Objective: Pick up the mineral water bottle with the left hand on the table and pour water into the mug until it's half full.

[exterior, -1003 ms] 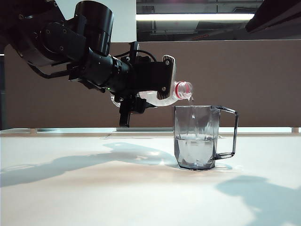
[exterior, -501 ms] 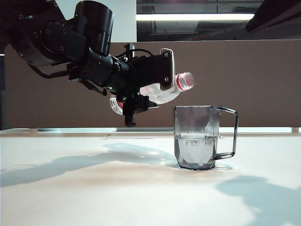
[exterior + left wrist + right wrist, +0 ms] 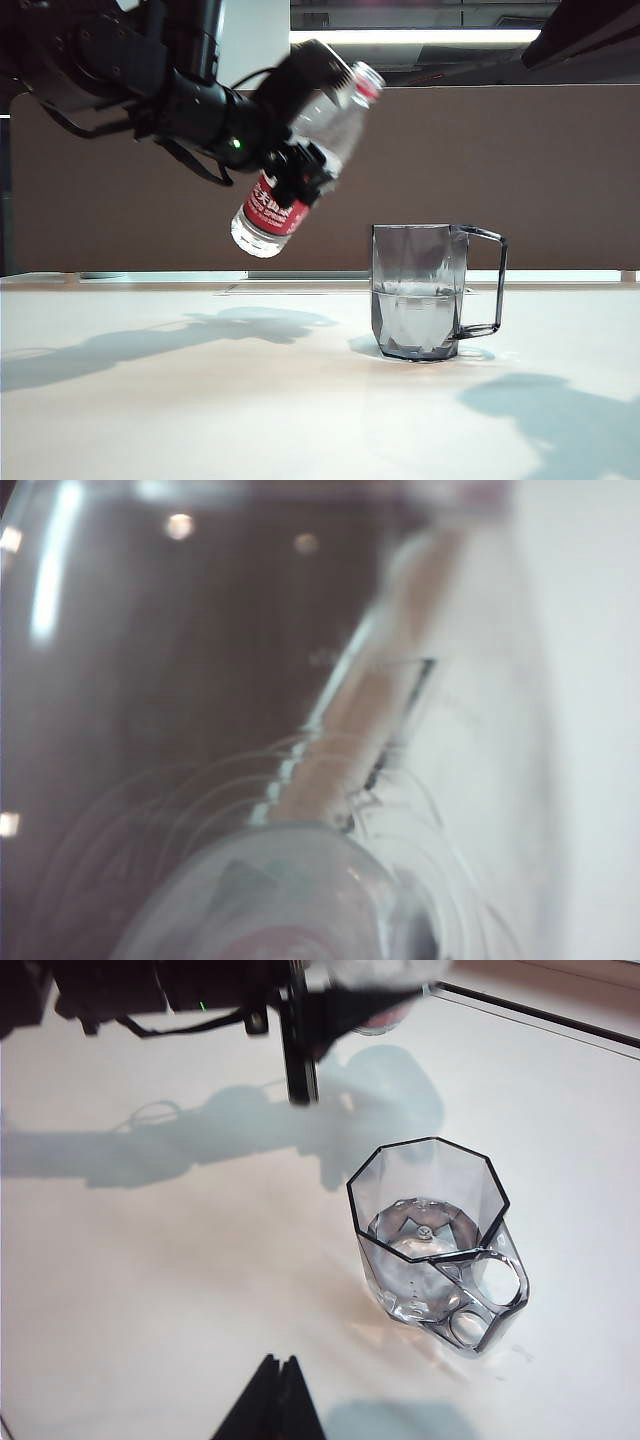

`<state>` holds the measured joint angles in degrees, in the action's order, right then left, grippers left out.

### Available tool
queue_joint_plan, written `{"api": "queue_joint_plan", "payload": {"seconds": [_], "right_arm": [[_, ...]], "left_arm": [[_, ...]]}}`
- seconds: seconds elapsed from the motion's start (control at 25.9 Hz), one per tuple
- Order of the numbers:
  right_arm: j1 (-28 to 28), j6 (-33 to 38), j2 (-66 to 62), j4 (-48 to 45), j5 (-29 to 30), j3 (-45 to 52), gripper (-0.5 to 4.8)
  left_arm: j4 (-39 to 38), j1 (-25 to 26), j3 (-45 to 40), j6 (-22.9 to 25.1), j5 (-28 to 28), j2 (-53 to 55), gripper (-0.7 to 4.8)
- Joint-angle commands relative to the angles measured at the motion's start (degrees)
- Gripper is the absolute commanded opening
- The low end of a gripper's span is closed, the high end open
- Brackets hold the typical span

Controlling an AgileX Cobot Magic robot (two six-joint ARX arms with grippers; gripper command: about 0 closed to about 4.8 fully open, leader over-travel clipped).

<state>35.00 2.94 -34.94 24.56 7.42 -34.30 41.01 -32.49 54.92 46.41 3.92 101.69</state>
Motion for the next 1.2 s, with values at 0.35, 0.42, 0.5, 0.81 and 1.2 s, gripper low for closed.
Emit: {"api": "queue_joint_plan", "payload": {"seconds": [0.35,0.42,0.5,0.81,1.2], "right_arm": [[-0.1,-0.2,0.2,-0.8,0.2,-0.3,-0.08],[0.0,-0.2,0.2,-0.8,0.2,-0.3,-0.08],[-0.1,-0.2,0.2,-0.8,0.2,-0.3,-0.08],[0.0,-0.2,0.2,-0.8,0.2,-0.3,-0.08],[0.0,-0.2,0.2,-0.8,0.2,-0.3,-0.08]], "left_arm": [[-4.0,3.0,-0.6,-26.5,0.1,-7.3,2.36],[-4.0,3.0,-1.3,-29.1,0.1,-8.2,2.36],[-4.0,3.0,-2.1,-30.7,0.1,-9.2,2.36],[-1.6,3.6,-8.9,-34.4,0.1,-14.4,2.36],[4.3,10.1,-20.8,-40.1,0.1,-22.0,2.36]]}}
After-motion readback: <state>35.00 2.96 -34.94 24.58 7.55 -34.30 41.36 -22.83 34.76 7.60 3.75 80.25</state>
